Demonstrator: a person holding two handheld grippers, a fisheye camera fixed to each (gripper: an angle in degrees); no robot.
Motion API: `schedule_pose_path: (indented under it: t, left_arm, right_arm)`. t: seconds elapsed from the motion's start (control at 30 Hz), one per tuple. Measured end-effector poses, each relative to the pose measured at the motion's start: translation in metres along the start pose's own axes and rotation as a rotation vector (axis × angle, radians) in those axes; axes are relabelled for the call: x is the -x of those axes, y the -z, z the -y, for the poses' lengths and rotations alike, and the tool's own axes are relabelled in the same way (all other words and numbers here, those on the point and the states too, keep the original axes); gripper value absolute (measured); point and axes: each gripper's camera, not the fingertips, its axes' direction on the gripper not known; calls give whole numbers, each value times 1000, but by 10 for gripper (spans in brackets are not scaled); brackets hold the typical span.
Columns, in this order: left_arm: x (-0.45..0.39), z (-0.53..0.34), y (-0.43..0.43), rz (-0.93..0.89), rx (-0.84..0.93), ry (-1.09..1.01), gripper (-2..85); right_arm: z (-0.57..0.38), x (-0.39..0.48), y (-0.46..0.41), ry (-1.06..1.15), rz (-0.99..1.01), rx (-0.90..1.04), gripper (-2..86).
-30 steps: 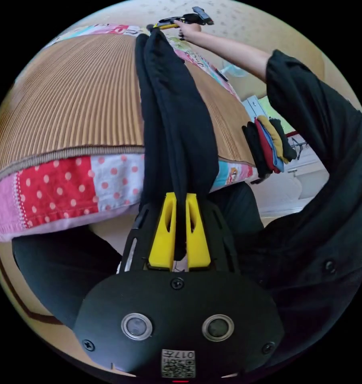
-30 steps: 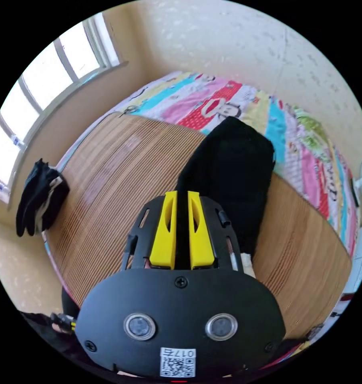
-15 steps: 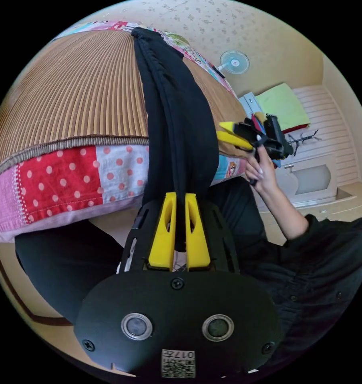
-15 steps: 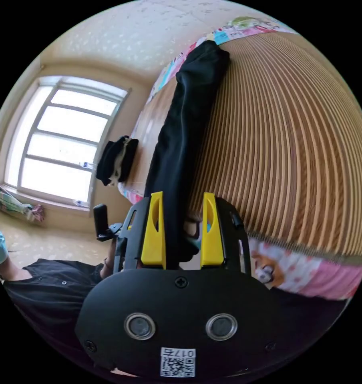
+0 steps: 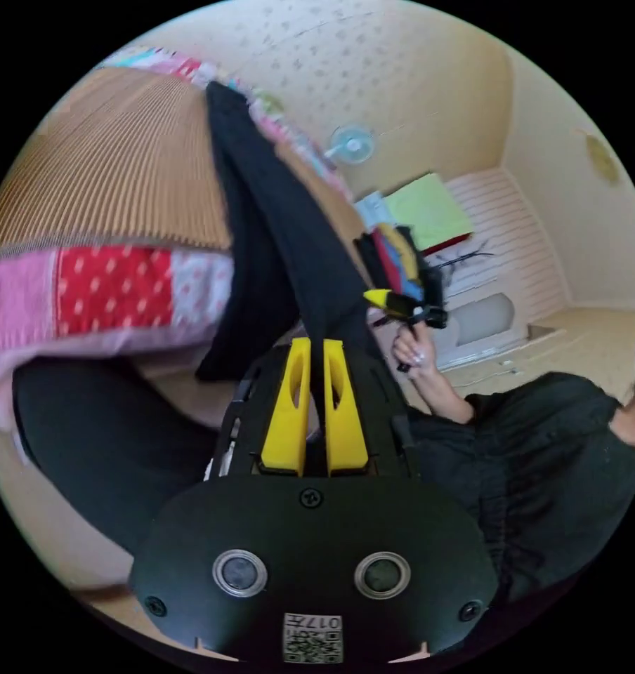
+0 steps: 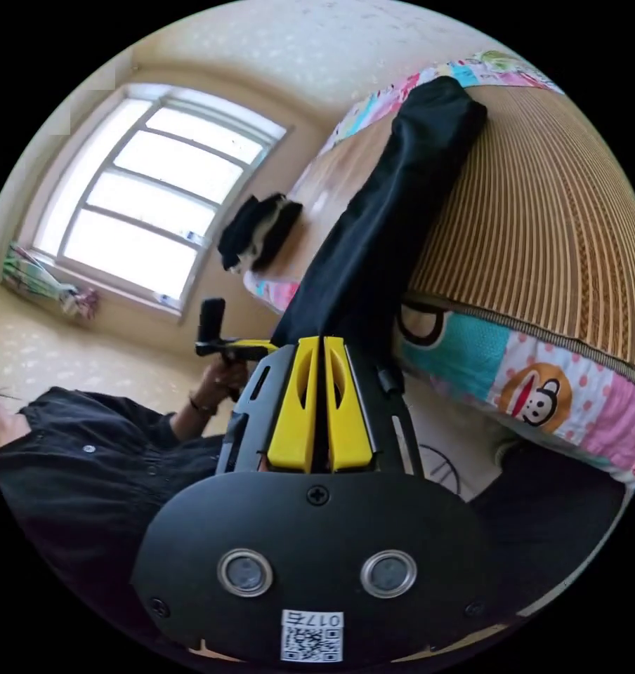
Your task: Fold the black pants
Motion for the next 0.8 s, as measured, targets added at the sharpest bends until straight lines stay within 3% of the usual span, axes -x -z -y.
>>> schedule_pose_path:
  t: [0.1,0.23,0.4,0.53,0.8]
  left_arm:
    - [21,1,-34,113,139,170,50]
    - [-8,14,-20,239,31,145,78]
    - [-16,67,-9,167,-53,48,100]
    - [-9,112,-32,239,-27,19,87]
    - [-16,59,-40,171,-118,189,51]
  right_arm:
    - [-1,-21,-47,-64,-178,153,23]
    - [-3,-29,-28,-52,68,18,34]
    - [26,-50,-2,-132,-33,-67,108]
    - [58,-53,-1,-122,5,-73,117]
    - [48,-46,2,-148,71,-79,118]
